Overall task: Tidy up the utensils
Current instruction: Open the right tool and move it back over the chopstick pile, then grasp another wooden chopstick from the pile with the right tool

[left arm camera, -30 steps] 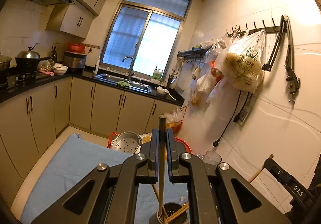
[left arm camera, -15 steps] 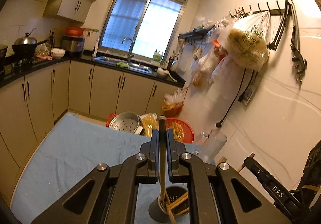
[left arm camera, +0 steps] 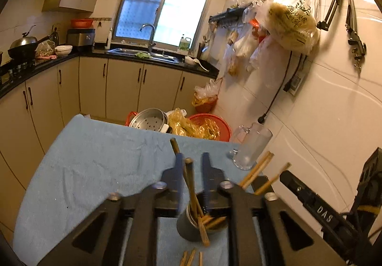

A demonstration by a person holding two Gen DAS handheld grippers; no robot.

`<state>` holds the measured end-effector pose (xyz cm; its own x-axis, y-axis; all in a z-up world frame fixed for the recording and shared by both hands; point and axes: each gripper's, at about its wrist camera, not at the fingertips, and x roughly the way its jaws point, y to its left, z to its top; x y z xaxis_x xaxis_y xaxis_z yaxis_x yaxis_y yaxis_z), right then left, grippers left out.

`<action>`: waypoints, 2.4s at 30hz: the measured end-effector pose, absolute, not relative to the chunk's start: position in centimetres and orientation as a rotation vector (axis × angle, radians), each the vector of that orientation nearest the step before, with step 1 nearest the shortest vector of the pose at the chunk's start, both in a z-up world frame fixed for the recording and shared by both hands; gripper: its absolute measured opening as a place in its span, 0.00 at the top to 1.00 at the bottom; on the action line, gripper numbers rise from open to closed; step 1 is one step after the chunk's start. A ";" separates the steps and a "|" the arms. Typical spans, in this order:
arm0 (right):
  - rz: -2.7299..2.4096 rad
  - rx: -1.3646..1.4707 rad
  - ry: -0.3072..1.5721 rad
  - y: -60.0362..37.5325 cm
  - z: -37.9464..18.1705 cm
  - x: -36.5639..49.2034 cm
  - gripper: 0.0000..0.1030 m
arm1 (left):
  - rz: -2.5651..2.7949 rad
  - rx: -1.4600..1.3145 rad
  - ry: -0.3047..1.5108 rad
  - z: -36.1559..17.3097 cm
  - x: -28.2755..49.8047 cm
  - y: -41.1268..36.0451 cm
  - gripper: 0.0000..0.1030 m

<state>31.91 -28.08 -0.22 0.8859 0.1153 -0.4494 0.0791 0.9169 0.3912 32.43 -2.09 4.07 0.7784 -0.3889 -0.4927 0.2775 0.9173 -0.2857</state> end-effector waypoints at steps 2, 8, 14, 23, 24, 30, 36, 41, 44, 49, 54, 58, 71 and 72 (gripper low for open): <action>0.012 0.438 0.489 -28.6 0.3 31.2 0.82 | -0.362 -0.207 0.563 4.8 31.4 -1.5 0.48; 0.055 0.439 0.427 -28.4 3.6 24.8 0.55 | -0.299 -0.181 0.514 7.7 25.4 2.2 0.37; 0.109 0.428 0.526 -26.7 1.6 17.8 0.48 | -0.151 -0.147 0.596 4.6 17.7 6.8 0.24; 0.142 0.410 0.786 -23.5 -7.7 14.4 0.53 | -0.200 -0.114 0.775 -1.9 14.1 6.5 0.24; 0.150 0.401 0.800 -23.1 -8.0 14.4 0.54 | -0.204 -0.107 0.781 -2.0 14.1 6.1 0.24; 0.188 0.387 0.839 -22.1 -9.1 15.4 0.59 | -0.233 -0.084 0.805 -2.4 14.5 5.0 0.24; 0.217 0.393 0.890 -21.7 -10.2 18.0 0.63 | -0.230 -0.059 0.829 -3.5 16.0 4.3 0.24; 0.186 0.362 0.959 -21.4 -11.6 21.1 0.67 | -0.220 -0.076 0.879 -5.0 17.9 4.5 0.24; 0.209 0.361 0.996 -21.1 -12.6 23.6 0.71 | -0.214 -0.074 0.891 -5.7 18.8 4.7 0.24; 0.180 0.349 1.074 -21.0 -14.6 28.0 0.74 | -0.214 -0.080 0.925 -7.0 20.6 5.0 0.24; 0.136 0.288 1.134 -20.7 -16.0 31.6 0.81 | -0.217 -0.082 0.922 -7.0 21.8 5.1 0.24; 0.103 0.166 1.162 -19.3 -16.8 32.7 0.83 | -0.220 -0.065 0.917 -7.0 22.7 4.5 0.24; 0.054 0.279 1.125 -25.0 -16.6 29.8 0.93 | -0.424 0.146 0.961 -8.6 25.9 -3.1 0.36; 0.047 0.290 1.120 -25.7 -16.6 29.4 0.93 | -0.438 0.153 0.977 -8.9 26.4 -3.8 0.40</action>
